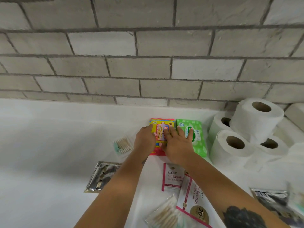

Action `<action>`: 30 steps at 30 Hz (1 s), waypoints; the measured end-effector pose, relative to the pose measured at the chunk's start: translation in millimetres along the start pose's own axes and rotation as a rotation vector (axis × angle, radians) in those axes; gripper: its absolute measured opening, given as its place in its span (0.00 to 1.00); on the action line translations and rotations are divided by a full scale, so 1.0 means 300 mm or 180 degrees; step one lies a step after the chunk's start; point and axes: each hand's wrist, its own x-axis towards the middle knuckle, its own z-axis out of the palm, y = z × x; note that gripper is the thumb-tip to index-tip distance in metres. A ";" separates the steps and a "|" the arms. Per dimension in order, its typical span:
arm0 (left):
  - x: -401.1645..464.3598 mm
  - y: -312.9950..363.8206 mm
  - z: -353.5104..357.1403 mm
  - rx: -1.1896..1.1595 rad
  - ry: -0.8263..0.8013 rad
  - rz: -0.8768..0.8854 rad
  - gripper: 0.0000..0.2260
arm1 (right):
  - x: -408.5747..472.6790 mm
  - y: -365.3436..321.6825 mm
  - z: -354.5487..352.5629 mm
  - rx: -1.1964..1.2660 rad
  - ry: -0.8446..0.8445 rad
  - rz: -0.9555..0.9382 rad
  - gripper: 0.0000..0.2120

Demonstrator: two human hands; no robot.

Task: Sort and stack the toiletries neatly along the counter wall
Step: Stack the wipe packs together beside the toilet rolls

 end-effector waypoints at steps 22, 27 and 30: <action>-0.130 -0.063 -0.115 -0.0133 0.0313 0.0333 0.17 | -0.112 0.009 -0.096 0.0553 0.0530 -0.0041 0.29; -0.205 -0.174 -0.190 -0.0129 0.0340 0.0159 0.15 | -0.204 -0.013 -0.094 0.0877 0.0678 -0.0031 0.28; -0.234 -0.264 -0.225 0.0234 0.0371 -0.0106 0.18 | -0.240 -0.048 -0.078 0.1036 0.0656 -0.0003 0.26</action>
